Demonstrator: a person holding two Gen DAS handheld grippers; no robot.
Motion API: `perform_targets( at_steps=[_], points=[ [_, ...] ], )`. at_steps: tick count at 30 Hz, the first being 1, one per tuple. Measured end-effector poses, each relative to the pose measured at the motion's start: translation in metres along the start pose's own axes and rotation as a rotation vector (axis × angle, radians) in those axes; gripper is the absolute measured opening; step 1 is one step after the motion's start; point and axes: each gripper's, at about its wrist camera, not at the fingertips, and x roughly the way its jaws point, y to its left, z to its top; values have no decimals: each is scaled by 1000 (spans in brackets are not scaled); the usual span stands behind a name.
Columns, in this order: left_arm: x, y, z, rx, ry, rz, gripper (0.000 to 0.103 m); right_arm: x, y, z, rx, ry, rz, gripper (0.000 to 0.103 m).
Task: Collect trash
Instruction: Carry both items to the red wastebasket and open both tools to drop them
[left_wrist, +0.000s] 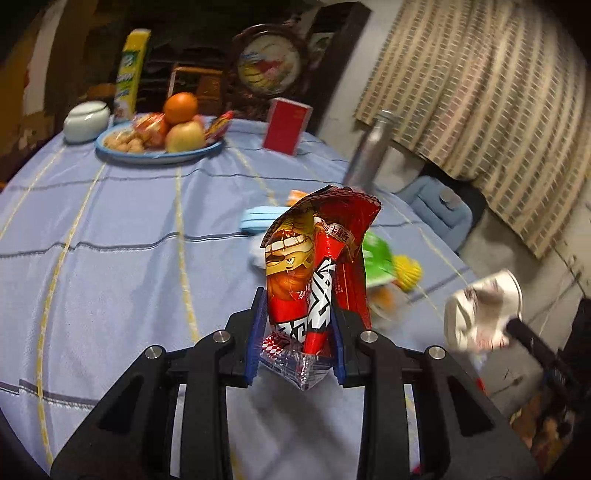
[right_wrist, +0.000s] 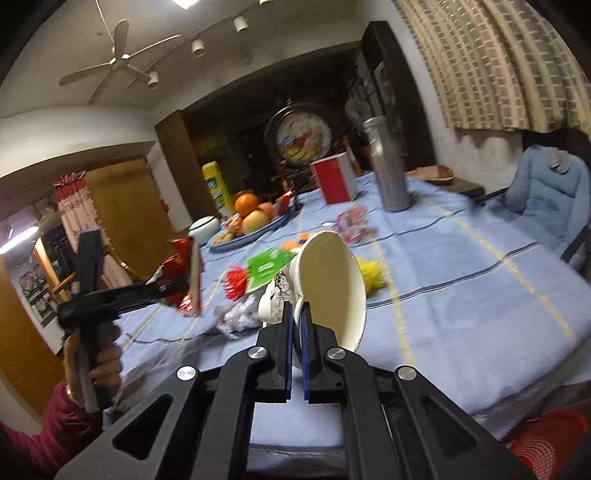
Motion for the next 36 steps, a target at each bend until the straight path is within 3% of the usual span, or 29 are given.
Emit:
perform_targets(
  at_steps=[8, 14, 18, 20, 21, 23, 26, 28, 30, 36],
  points=[
    [1, -65, -12, 113, 24, -81, 32, -71, -58, -12, 79, -62, -191, 5],
    [15, -118, -20, 198, 62, -174, 32, -121, -117, -40, 153, -41, -430, 5],
    [32, -158, -29, 263, 109, -239, 32, -129, -156, -67, 175, 71, -640, 7],
    [40, -176, -33, 296, 132, -264, 32, -117, -180, -82, 194, 192, -706, 8],
    [46, -188, -35, 317, 149, -278, 32, -112, -195, -92, 233, 242, -729, 24],
    [58, -213, -41, 363, 185, -305, 32, -112, -212, -103, 322, 254, -725, 59],
    [69, -247, -53, 432, 226, -338, 32, -123, -222, -106, 392, 199, -671, 60],
    [77, -270, -62, 472, 252, -370, 32, -135, -223, -104, 375, 156, -704, 64],
    [85, -294, -75, 510, 280, -402, 32, -147, -224, -102, 366, 115, -738, 74],
    [122, -367, -109, 633, 368, -476, 33, -172, -241, -112, 430, 63, -729, 77]
  ],
)
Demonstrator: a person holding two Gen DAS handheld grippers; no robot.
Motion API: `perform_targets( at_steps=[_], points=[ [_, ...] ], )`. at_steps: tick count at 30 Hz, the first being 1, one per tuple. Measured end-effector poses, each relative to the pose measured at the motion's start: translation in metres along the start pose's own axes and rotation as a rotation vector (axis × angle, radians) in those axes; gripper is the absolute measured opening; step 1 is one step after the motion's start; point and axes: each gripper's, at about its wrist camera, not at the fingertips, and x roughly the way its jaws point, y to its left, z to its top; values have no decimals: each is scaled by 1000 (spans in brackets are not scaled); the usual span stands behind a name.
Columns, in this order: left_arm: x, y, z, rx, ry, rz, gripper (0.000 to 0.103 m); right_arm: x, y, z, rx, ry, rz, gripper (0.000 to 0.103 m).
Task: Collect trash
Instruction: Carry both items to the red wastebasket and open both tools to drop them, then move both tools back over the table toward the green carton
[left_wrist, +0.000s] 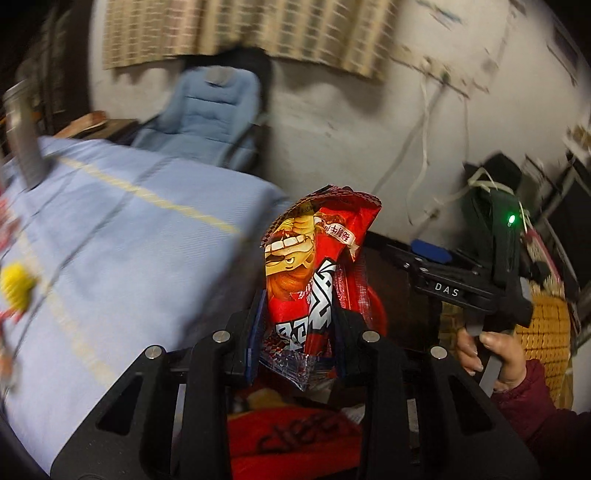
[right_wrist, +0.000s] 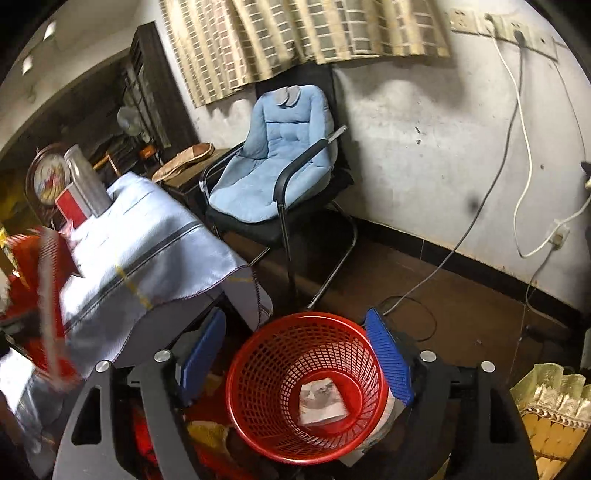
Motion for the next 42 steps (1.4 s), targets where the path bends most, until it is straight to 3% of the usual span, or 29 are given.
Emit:
perform_targets(
  at_steps=[3, 5, 7, 10, 14, 29, 36, 42],
  points=[
    [35, -20, 9, 46, 58, -17, 36, 4, -11, 6, 34, 6, 7, 77],
    [51, -29, 14, 58, 87, -23, 48, 4, -15, 8, 49, 5, 12, 77],
    [62, -35, 16, 69, 98, -5, 75, 6, -16, 11, 61, 0, 13, 77],
    [63, -38, 20, 86, 71, 28, 87, 5, -20, 13, 71, -5, 17, 77],
    [53, -33, 21, 85, 44, 76, 91, 8, -21, 14, 84, 6, 32, 77],
    [-31, 43, -6, -110, -83, 244, 96, -20, 38, 12, -38, -27, 95, 83],
    [-86, 97, -33, -240, -152, 352, 96, -35, 69, 11, -96, -37, 135, 86],
    [-139, 170, -63, -363, -176, 520, 96, -39, 104, 9, -160, -24, 177, 90]
  ],
)
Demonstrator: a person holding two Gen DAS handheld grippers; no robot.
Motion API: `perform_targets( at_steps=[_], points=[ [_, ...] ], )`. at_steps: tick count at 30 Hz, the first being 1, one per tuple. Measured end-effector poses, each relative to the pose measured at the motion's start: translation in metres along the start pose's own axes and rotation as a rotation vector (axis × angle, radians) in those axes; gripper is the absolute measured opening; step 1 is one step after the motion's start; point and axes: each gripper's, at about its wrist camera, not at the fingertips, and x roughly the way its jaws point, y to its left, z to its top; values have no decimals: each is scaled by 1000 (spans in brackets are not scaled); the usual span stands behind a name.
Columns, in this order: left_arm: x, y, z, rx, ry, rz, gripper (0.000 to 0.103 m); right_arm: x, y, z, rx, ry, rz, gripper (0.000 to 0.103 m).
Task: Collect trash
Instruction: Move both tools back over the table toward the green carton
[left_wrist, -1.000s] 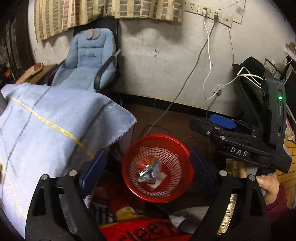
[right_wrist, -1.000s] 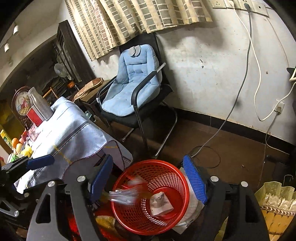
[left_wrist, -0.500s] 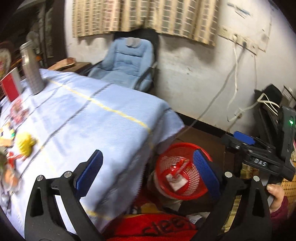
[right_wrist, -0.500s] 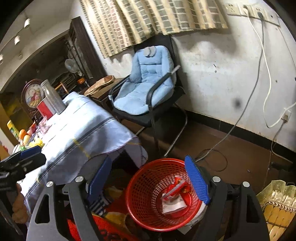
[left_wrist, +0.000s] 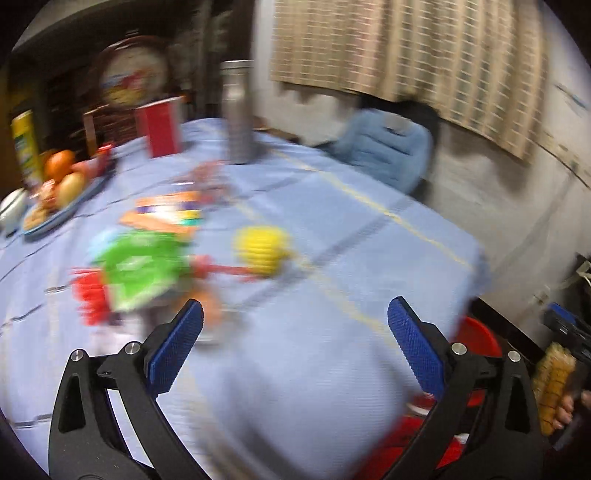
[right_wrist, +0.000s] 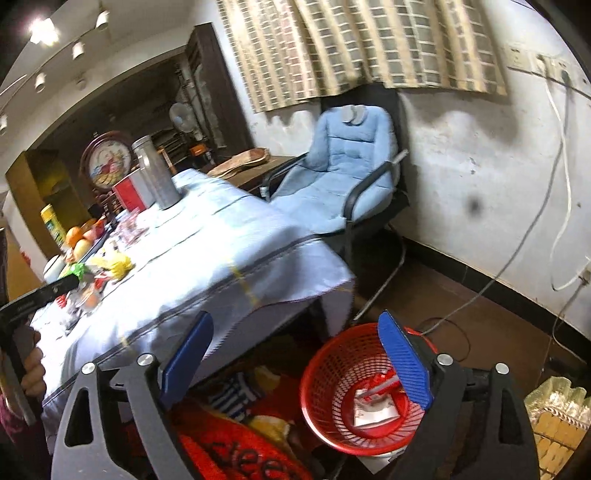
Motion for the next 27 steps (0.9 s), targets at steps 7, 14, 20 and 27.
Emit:
perform_targets(
  at_steps=[7, 14, 20, 27],
  points=[
    [25, 91, 29, -203, 58, 6, 96, 12, 45, -1, -86, 37, 46, 91],
    [57, 120, 34, -273, 110, -2, 96, 7, 62, 1, -135, 32, 41, 94],
    [76, 115, 23, -153, 175, 105, 97, 11, 61, -4, -120, 50, 71, 94],
    [81, 128, 21, -184, 175, 99, 96, 10, 57, -11, -111, 49, 90, 94]
  ],
)
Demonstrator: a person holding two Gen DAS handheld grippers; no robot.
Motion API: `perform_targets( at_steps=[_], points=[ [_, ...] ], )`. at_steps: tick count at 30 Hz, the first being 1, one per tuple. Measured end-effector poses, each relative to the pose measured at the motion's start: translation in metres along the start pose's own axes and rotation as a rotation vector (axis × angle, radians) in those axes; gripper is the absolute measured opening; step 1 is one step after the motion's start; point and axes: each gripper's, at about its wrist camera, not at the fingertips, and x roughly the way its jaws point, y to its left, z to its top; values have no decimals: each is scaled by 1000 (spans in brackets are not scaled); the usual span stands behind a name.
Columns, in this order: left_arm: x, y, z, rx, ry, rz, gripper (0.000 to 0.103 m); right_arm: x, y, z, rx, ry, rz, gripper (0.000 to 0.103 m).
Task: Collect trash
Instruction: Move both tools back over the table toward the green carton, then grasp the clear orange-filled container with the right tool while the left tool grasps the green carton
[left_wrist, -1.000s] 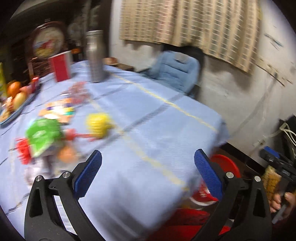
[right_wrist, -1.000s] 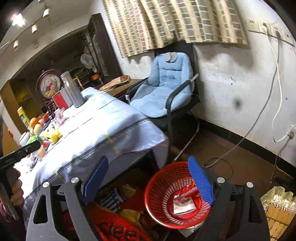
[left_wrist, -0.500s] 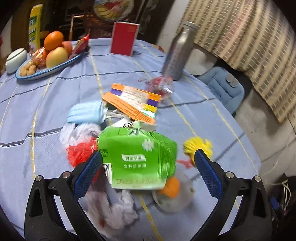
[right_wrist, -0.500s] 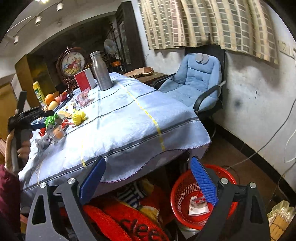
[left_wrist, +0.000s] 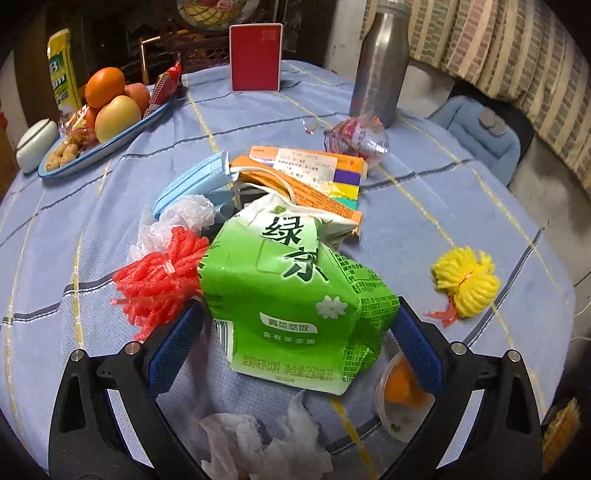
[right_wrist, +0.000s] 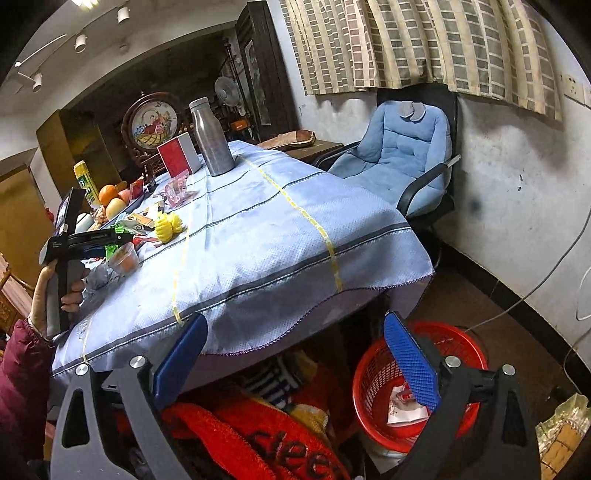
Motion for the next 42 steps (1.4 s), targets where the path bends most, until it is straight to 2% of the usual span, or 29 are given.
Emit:
perform_targets(
  at_steps=[2, 5, 9, 11, 15, 22, 26, 28, 30, 35, 39, 42],
  points=[
    [-6, 1, 0, -6, -21, -27, 85, -1, -2, -1, 9, -3, 3, 94],
    [-22, 2, -1, -12, -79, -61, 85, -1, -3, 0, 18, -4, 12, 94],
    [-54, 1, -2, -1, -204, -102, 85, 1, 2, -1, 13, 3, 29, 94],
    [-69, 4, -4, -8, -249, -152, 85, 3, 6, 0, 3, 10, 38, 94],
    [-89, 19, -15, -26, -285, -187, 85, 11, 27, 5, -31, 24, 88, 95],
    [-106, 56, -52, -68, -272, -137, 85, 32, 102, 20, -169, 46, 217, 95],
    [-104, 70, -66, -112, -240, -63, 85, 52, 155, 27, -262, 60, 284, 95],
    [-104, 75, -72, -137, -234, -62, 83, 65, 183, 28, -306, 75, 304, 95],
    [-112, 80, -76, -156, -269, -84, 83, 79, 208, 30, -342, 93, 326, 94],
    [-117, 91, -84, -201, -279, -158, 83, 111, 257, 35, -427, 135, 306, 91],
    [-105, 97, -82, -237, -217, -172, 87, 130, 274, 45, -448, 153, 273, 91],
    [-98, 102, -83, -278, -182, -174, 94, 144, 282, 51, -444, 182, 259, 91]
  ],
)
